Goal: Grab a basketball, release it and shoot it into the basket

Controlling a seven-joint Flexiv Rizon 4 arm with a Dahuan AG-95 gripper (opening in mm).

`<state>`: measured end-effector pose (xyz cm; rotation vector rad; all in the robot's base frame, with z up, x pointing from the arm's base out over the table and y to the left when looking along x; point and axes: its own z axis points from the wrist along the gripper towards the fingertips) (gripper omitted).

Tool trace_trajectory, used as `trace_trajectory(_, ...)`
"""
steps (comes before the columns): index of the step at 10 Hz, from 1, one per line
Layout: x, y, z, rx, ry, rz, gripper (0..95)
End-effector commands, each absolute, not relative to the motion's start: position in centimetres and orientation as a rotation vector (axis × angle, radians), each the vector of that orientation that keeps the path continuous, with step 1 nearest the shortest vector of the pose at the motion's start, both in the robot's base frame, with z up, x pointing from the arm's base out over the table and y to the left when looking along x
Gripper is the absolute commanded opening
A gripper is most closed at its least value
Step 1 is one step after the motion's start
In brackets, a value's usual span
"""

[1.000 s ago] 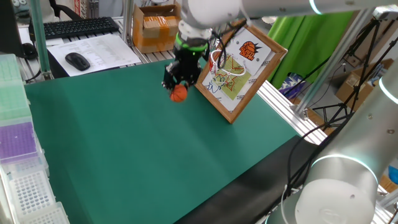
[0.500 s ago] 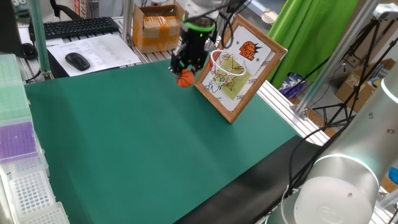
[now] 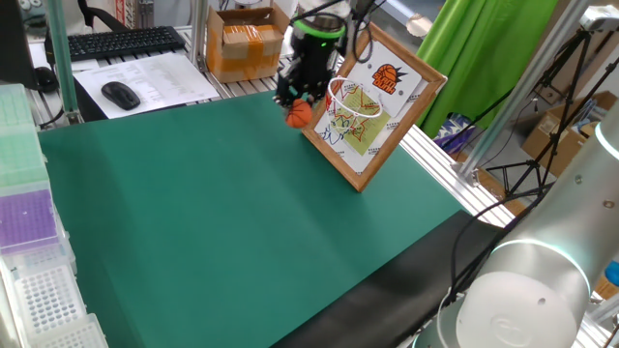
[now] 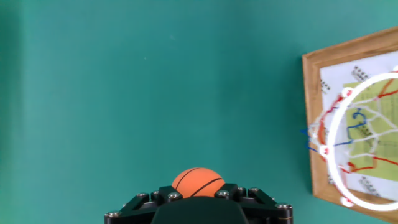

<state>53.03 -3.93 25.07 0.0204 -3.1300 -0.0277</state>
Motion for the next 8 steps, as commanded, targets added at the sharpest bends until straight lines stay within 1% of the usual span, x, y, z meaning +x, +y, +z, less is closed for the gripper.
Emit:
trace_trajectory(1, 53.50, -4.22, 25.26, 0.040, -3.121, -0.030, 0.0)
trace_trajectory(5, 53.62, -4.36, 25.25, 0.059, -3.114, -0.008, 0.0)
trace_trajectory(7, 53.62, -4.36, 25.25, 0.041, -3.109, -0.025, 0.0)
trace_trajectory(8, 53.62, -4.36, 25.25, 0.002, -3.108, -0.061, 0.0)
